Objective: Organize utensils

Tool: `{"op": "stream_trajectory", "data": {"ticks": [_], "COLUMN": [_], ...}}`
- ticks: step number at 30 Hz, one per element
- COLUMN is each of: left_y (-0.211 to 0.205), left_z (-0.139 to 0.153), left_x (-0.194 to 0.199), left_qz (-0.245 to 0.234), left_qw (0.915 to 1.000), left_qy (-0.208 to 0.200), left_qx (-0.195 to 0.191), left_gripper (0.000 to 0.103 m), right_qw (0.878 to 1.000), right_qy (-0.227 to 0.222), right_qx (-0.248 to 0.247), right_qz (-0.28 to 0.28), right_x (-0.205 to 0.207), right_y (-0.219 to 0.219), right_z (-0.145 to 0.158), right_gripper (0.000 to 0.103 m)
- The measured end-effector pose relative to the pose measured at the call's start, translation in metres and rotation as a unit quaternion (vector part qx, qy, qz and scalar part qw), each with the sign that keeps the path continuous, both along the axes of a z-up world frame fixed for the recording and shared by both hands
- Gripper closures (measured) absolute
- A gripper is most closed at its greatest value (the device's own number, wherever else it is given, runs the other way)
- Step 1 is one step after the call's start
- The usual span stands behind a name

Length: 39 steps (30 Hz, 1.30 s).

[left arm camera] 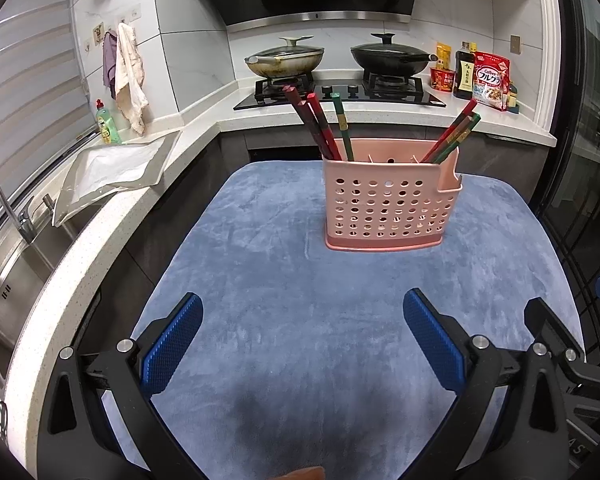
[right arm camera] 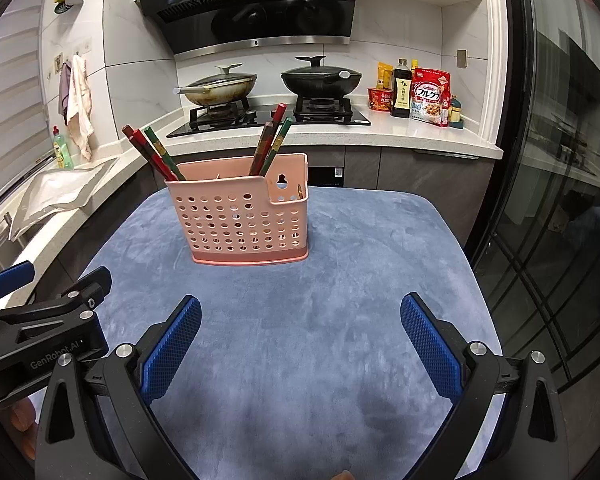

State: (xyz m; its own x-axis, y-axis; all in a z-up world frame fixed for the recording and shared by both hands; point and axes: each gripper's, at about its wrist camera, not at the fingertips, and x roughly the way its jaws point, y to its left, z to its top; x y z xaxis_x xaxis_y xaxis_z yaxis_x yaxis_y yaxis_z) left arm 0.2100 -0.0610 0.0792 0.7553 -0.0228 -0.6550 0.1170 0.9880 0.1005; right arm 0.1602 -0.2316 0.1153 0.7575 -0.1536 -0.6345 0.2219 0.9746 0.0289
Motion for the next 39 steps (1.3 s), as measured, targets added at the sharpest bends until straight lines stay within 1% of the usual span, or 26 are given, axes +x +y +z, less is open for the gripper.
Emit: {"op": "stream_trajectory", "data": {"ticks": [10, 34, 39], "left_y": [0.005, 0.005, 0.004], "left_z": [-0.001, -0.003, -0.006], "left_x": [0.006, 0.009, 0.011], "left_qz": [0.018, 0.015, 0.007], "left_qw": [0.9998, 0.9999, 1.0], "left_qy": [0.004, 0.003, 0.006], "left_qx": [-0.004, -0.004, -0.003], "left_gripper": [0.007, 0.007, 0.007], "right_qw": [1.0, 1.0, 1.0], "right_qy": [0.003, 0.004, 0.004], "right_qx": [0.0, -0.001, -0.001], "right_qz": [0.0, 0.0, 0.0], "right_x": [0.003, 0.007, 0.009], "right_y": [0.001, 0.001, 0.001], "right_z": [-0.002, -0.004, -0.005], "right_gripper": [0.007, 0.007, 0.007]}}
